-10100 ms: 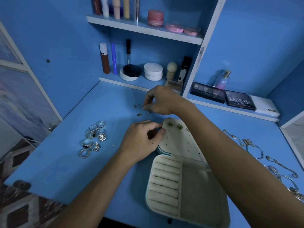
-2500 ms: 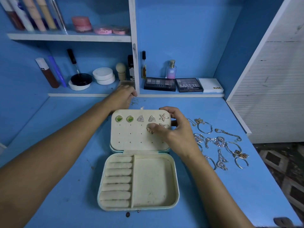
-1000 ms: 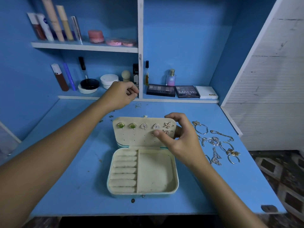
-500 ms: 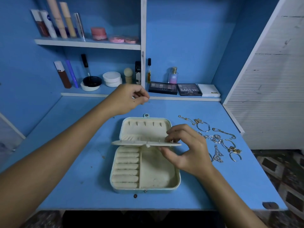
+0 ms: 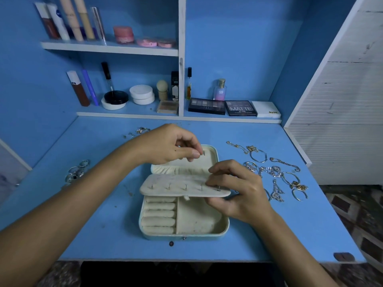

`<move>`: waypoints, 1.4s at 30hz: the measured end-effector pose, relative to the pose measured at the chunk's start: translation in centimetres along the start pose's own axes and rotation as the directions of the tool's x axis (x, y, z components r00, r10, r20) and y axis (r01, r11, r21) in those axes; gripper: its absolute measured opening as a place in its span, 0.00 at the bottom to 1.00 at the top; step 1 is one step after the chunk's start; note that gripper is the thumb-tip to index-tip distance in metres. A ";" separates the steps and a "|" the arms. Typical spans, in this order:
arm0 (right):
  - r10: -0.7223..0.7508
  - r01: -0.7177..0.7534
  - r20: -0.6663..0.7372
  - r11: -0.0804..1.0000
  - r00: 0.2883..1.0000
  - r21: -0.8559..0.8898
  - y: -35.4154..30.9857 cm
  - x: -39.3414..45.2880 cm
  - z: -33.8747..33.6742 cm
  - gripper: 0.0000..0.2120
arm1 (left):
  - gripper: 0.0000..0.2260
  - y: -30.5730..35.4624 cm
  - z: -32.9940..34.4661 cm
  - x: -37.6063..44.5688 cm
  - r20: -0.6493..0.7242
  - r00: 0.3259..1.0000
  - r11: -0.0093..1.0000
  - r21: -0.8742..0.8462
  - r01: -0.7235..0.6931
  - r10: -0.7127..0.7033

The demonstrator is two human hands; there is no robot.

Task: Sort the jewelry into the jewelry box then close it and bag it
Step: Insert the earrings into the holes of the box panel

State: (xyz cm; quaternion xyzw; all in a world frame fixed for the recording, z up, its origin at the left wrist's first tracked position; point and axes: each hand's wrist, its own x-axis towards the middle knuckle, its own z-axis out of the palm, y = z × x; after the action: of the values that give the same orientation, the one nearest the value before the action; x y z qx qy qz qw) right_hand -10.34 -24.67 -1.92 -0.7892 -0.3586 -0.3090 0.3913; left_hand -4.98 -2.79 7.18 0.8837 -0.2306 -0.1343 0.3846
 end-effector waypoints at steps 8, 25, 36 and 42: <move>-0.024 0.024 0.015 0.999 1.000 -0.028 0.3 -0.1 -0.1 0.04 | 0.04 0.0 0.3 -0.6 0.125 0.992 0.996 -0.086 -0.008 0.019; -0.038 0.038 -0.008 0.999 0.999 -0.030 0.1 -0.1 -0.1 0.05 | 0.04 0.7 0.9 -0.9 0.276 0.960 0.997 -0.076 -0.034 0.054; -0.033 0.032 -0.018 0.999 0.999 -0.026 0.0 0.0 0.0 0.04 | 0.03 0.9 0.8 -0.7 0.307 0.950 0.998 -0.033 -0.053 0.061; -0.033 0.032 -0.019 0.999 0.999 -0.030 -0.1 0.0 0.0 0.04 | 0.03 0.8 0.7 -0.7 0.309 0.949 0.998 -0.018 -0.061 0.063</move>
State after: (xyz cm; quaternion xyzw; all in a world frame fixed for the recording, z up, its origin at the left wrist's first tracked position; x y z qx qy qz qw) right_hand -10.42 -24.66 -1.92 -0.7860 -0.3630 -0.3282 0.3778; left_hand -6.10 -3.35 7.37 0.8424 -0.3150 -0.2599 0.3515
